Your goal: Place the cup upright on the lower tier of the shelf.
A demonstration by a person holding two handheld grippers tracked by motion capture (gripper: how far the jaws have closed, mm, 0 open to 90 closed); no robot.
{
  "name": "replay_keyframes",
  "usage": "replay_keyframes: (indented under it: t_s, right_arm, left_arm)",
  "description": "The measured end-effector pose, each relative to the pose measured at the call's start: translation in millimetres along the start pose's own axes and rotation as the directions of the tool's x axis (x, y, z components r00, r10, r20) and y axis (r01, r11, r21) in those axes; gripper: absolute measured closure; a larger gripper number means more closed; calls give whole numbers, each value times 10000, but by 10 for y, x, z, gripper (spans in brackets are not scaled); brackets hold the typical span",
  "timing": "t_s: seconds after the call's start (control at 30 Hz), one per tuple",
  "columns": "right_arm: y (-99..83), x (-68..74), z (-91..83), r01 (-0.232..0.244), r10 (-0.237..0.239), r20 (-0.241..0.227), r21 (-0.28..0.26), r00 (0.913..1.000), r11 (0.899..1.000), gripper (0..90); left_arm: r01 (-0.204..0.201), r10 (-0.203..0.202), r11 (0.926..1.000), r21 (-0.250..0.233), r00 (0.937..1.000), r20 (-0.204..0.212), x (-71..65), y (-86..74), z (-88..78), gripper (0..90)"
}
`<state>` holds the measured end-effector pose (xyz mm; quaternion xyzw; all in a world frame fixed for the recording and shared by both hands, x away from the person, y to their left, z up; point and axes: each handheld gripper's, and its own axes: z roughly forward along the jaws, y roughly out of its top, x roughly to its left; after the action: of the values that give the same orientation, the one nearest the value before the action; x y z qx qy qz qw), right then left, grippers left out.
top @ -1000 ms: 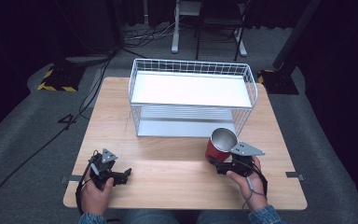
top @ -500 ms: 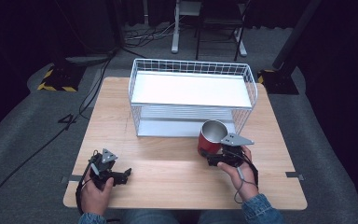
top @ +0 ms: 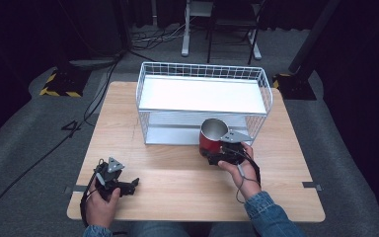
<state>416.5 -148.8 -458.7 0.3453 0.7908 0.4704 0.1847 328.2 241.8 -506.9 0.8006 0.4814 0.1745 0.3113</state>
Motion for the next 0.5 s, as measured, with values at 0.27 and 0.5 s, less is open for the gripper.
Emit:
replay_keyframes:
  t_s: [0.27,0.5]
  right_arm:
    - [74,9,201,-159,173,372,-380,9992,9992,174]
    - [144,-12,363,-391,434,838,-523,9955,9979,173]
  left_arm:
    - [15,-15,10000,-1,10000,1,-1,0,0,1]
    - [0,0,10000,-3,10000,6,0,0,0,1]
